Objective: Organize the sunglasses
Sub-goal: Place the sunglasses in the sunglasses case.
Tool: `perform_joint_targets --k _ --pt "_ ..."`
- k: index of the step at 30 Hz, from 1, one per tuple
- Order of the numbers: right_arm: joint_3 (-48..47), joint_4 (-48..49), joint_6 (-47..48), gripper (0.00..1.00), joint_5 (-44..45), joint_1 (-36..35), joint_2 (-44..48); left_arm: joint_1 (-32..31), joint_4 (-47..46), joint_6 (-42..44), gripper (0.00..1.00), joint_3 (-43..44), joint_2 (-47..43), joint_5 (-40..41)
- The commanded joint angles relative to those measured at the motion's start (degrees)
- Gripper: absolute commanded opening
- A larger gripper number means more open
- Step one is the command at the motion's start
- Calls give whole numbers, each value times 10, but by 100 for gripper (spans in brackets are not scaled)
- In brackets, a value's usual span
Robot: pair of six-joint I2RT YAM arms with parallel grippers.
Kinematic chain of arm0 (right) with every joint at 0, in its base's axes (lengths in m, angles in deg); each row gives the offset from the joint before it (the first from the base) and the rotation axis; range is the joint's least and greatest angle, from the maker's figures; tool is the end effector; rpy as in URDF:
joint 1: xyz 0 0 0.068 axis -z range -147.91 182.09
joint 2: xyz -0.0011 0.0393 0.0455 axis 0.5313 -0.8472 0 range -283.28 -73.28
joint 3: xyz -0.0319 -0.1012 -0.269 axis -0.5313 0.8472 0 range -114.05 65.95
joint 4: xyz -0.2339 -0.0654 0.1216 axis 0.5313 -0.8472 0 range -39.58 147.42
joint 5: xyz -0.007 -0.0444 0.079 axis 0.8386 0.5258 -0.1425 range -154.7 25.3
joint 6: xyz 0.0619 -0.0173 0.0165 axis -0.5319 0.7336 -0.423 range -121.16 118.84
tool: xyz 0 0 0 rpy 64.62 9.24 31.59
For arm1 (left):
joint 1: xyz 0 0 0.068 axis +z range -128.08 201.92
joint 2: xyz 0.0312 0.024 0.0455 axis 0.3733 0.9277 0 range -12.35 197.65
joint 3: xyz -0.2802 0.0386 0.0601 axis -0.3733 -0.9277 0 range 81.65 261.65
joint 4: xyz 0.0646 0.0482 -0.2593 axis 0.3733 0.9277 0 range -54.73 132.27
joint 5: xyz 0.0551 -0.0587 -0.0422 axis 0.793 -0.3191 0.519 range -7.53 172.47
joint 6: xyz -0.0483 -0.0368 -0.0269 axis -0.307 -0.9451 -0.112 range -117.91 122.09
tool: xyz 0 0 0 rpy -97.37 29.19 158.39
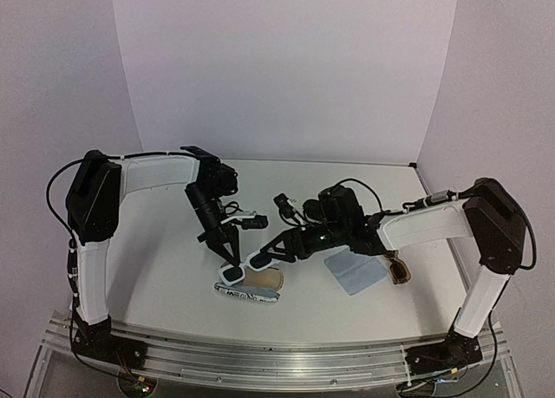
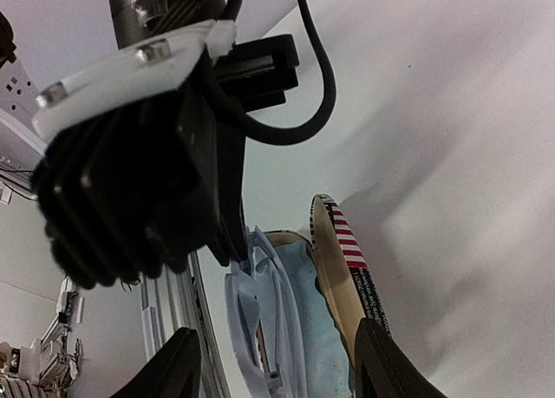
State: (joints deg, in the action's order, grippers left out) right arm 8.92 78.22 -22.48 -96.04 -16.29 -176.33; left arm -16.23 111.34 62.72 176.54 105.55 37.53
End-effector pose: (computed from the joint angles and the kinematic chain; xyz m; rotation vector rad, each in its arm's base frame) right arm 0.2529 0.3260 0.1941 -0.8816 2.0156 1.2837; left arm 0.2859 -0.2718 0.2071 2.1318 1.9529 -1.2169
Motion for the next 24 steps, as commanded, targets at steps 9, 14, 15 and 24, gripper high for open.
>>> perform_joint_targets --k 9,14,15,24 --pt "-50 37 -11 41 -82 -5 -45 1 59 18 0 9 -33 -16" --pt "-44 37 -15 40 -99 -5 -46 1 59 21 0 6 -32 -15" --pt "-43 37 -17 37 -99 -5 -46 1 59 21 0 7 -31 -15" --pt "-37 37 -24 21 -96 -5 -42 1 58 20 0 9 -29 -14"
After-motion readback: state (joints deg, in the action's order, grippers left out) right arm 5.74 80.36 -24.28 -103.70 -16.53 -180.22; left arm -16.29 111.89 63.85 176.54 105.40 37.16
